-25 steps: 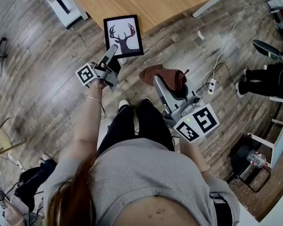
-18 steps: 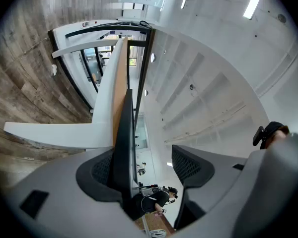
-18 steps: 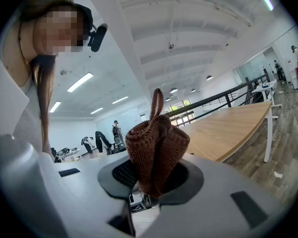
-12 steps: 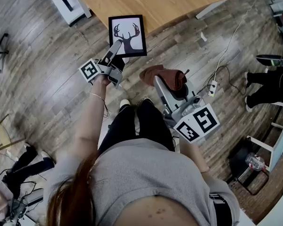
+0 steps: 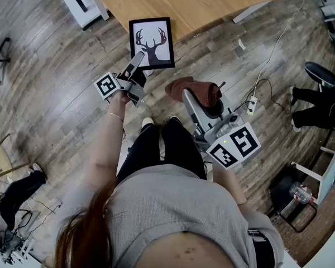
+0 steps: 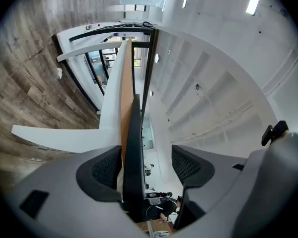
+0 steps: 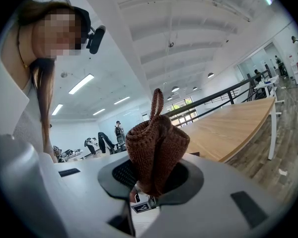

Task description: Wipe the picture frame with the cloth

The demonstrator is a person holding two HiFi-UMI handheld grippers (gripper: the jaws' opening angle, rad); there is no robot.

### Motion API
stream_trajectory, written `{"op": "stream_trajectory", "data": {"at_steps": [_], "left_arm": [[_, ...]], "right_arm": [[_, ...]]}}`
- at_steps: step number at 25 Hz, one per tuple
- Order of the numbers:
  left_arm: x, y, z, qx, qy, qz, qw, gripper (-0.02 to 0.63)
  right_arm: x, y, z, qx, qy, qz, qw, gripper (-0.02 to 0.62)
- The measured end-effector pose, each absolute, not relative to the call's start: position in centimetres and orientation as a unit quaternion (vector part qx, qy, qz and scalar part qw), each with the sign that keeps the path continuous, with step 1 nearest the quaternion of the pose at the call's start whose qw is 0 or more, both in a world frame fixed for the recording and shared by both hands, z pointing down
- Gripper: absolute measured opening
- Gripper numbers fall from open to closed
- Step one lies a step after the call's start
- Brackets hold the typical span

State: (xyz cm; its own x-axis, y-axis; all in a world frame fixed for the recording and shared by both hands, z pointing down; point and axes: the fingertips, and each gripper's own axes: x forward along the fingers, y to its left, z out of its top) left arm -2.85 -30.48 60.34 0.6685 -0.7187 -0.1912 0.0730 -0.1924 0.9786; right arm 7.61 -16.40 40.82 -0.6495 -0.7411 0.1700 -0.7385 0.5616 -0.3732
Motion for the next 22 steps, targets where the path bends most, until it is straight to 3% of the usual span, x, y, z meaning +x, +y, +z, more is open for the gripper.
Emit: {"op": "stream_trajectory", "data": {"at_steps": [13,18,22], "left_arm": [[-9.4,-27.9,62.3,0.688,-0.325,-0.313,0.568,0.296],[-11.4,-24.0,59.3,0.717,-0.369,-0.247,0.538,0.296],[-9.2,-22.0,52.0,0.825,-0.339,-0.175,0.417,0.295]], "right_arm": [[7.3,-16.7,40.5,-0.414,0.886,-0.207,0.009,0.097],[6.8,-16.8,39.0,-0.411,0.891,-0.191,0.025,0.097],[6.4,-16.6,37.3,-0.414,0.894,-0.169,0.036,0.097]]}}
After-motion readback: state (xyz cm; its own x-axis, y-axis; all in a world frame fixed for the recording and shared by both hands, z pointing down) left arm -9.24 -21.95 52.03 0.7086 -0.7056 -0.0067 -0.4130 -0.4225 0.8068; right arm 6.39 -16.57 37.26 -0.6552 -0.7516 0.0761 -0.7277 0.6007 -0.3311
